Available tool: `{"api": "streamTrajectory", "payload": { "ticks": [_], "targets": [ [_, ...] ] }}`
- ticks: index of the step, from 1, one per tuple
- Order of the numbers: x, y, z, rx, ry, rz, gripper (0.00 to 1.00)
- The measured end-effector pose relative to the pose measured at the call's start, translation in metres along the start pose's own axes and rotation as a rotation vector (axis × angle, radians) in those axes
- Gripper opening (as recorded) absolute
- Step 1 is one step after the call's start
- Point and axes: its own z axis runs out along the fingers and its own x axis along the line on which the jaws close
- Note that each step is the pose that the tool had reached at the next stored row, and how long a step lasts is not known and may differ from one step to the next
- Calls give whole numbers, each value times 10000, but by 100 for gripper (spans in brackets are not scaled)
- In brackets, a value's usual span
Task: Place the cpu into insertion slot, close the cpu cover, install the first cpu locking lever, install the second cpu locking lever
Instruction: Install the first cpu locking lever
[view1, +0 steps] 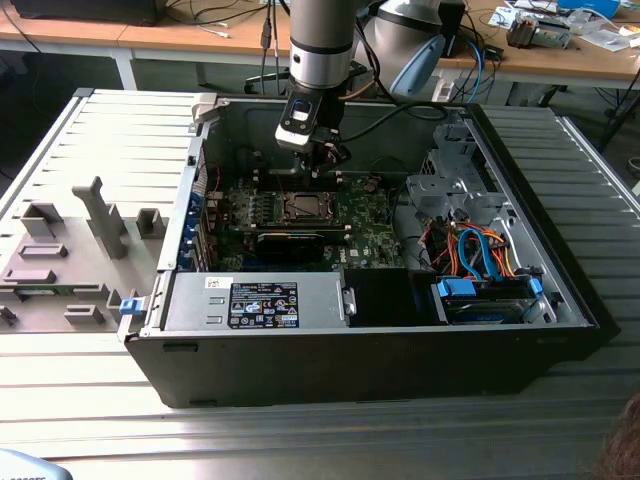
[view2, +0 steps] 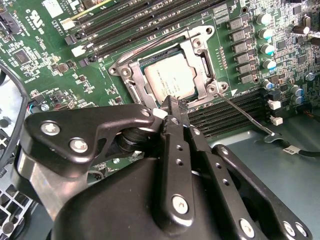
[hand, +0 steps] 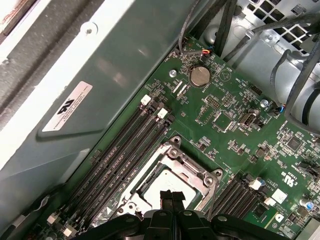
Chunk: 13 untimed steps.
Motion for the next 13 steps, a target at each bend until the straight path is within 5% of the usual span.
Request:
{"api": "streamTrajectory", "payload": {
  "ticks": [13],
  "targets": [
    [0, 0, 1, -1, 0, -68, 11]
  ]
}}
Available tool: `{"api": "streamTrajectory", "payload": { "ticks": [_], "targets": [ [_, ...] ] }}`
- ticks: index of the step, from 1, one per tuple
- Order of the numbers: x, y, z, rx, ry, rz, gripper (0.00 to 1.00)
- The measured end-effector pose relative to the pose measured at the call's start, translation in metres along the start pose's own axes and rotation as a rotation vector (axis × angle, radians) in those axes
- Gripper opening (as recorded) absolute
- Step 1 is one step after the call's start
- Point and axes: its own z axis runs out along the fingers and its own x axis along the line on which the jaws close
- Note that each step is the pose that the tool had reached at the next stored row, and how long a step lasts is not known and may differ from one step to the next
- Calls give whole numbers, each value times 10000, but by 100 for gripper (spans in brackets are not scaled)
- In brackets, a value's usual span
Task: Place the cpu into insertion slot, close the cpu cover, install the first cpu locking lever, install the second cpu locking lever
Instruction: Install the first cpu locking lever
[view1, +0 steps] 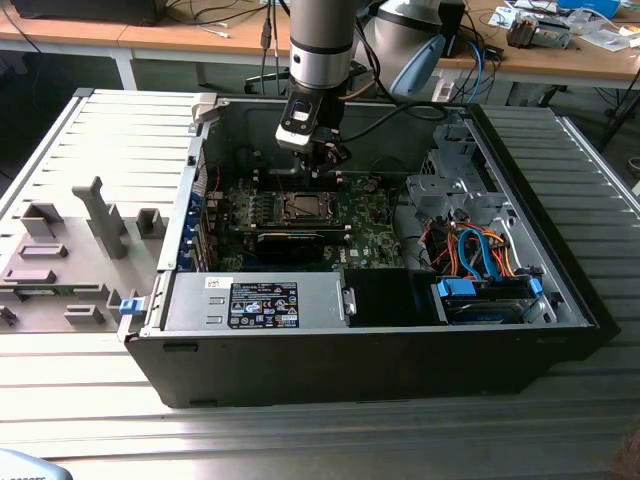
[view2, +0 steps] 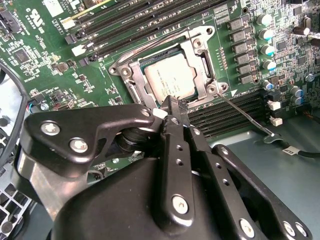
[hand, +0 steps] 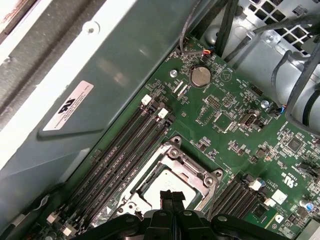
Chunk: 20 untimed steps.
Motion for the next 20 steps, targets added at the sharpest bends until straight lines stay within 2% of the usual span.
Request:
{"api": "streamTrajectory", "payload": {
  "ticks": [20],
  "targets": [
    [0, 0, 1, -3, 0, -280, 11]
  ]
}}
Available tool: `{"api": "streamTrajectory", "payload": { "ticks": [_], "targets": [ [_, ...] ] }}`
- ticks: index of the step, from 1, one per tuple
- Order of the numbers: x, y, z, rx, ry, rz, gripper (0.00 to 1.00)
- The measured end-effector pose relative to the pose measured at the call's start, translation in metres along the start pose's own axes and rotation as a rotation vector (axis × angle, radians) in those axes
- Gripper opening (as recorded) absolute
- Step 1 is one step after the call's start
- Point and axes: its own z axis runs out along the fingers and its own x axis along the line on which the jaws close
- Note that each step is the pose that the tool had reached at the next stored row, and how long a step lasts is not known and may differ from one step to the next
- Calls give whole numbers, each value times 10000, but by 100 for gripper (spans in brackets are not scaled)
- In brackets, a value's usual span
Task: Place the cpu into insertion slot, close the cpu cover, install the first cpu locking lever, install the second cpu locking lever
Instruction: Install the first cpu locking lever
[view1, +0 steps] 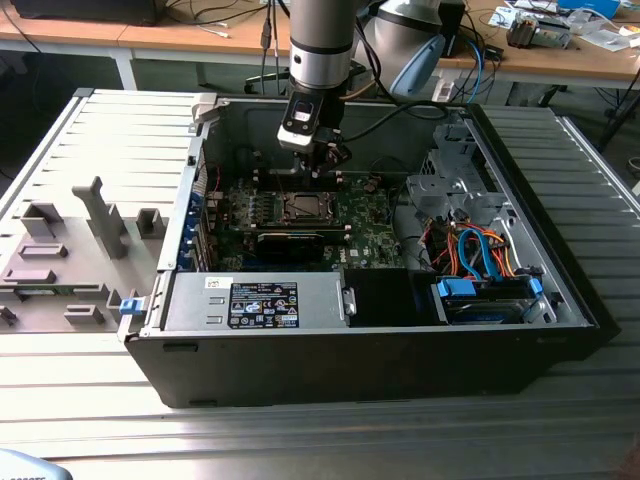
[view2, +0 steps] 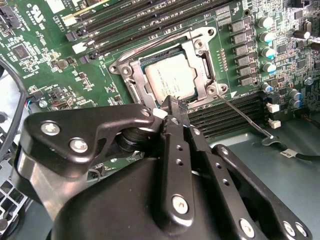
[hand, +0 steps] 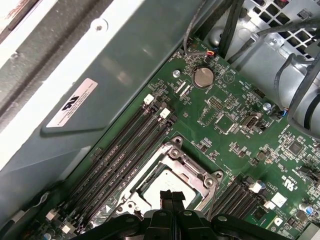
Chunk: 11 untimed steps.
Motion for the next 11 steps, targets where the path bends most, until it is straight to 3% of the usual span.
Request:
{"api": "streamTrajectory", "payload": {
  "ticks": [11],
  "targets": [
    [0, 0, 0, -2, 0, -168, 11]
  ]
}}
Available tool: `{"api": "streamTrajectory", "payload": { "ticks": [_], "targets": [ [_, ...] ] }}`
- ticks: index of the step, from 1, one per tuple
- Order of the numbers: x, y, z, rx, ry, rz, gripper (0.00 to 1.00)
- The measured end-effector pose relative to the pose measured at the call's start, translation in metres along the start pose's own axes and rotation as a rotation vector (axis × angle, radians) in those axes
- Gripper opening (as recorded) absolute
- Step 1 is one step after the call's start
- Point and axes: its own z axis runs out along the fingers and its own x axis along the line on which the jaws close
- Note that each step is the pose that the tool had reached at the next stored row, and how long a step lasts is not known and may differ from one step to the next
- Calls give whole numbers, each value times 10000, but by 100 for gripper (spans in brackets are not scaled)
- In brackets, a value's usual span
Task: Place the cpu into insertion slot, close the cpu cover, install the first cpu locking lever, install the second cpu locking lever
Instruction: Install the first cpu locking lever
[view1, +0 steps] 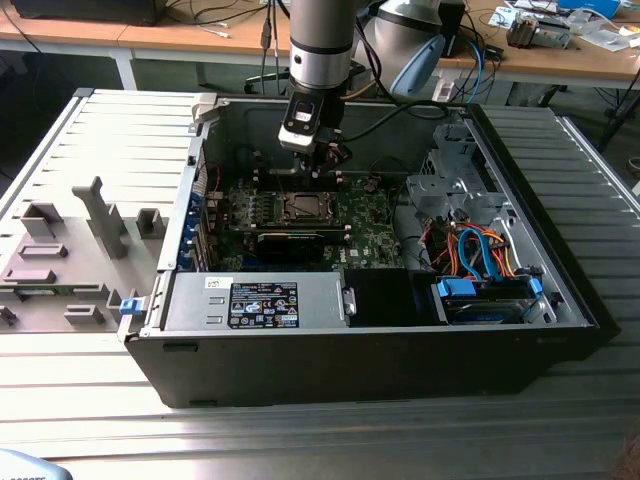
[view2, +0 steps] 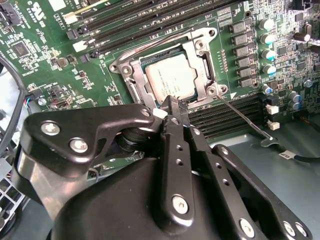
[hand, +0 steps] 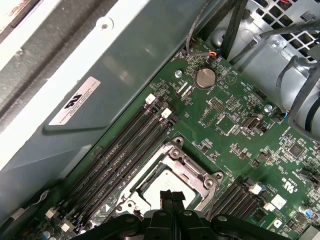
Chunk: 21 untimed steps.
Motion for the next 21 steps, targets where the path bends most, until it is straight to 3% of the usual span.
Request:
{"api": "streamTrajectory", "payload": {
  "ticks": [21],
  "targets": [
    [0, 0, 2, -3, 0, -304, 11]
  ]
}}
